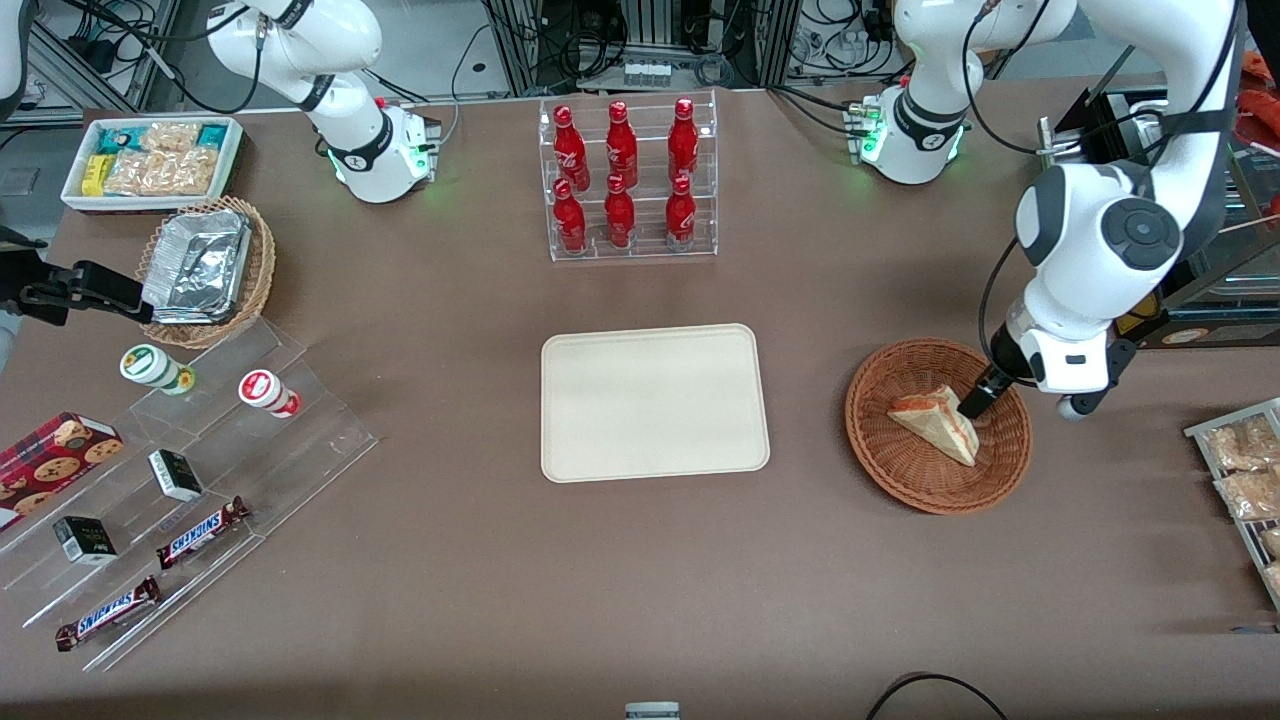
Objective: Place sandwich from basket to tray
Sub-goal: 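Move the left gripper down over the sandwich in the wicker basket, then close the left gripper on the wrapped sandwich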
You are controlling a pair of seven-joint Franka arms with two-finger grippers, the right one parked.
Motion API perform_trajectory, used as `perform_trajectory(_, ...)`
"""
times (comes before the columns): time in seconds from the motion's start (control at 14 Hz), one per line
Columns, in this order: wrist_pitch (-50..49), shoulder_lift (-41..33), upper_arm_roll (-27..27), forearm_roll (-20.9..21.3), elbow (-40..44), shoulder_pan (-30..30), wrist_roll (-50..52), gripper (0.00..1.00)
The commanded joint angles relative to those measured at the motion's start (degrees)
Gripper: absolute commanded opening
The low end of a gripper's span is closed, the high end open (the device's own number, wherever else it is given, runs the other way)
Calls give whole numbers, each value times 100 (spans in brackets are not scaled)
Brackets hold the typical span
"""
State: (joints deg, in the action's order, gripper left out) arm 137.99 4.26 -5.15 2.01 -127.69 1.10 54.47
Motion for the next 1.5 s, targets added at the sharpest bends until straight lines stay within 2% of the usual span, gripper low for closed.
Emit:
perform_trajectory(0.0, 394, 214, -136, -17, -124, 4, 485, 100)
perform_trajectory(0.29, 1150, 399, -224, -8, -633, 4, 503, 100)
perform_trajectory(0.86, 2003, 1032, -162, -26, -590, -40, 512, 98)
perform_trajectory(0.93, 2091, 1094, -162, -26, -590, -40, 512, 80)
perform_trajectory(1.07, 2144, 1173, -101, -26, -564, -40, 495, 13)
perform_trajectory(1.14, 2144, 1173, -66, -17, -555, -40, 460, 0)
perform_trajectory(1.43, 1944, 920, -48, -17, -485, -31, 407, 0)
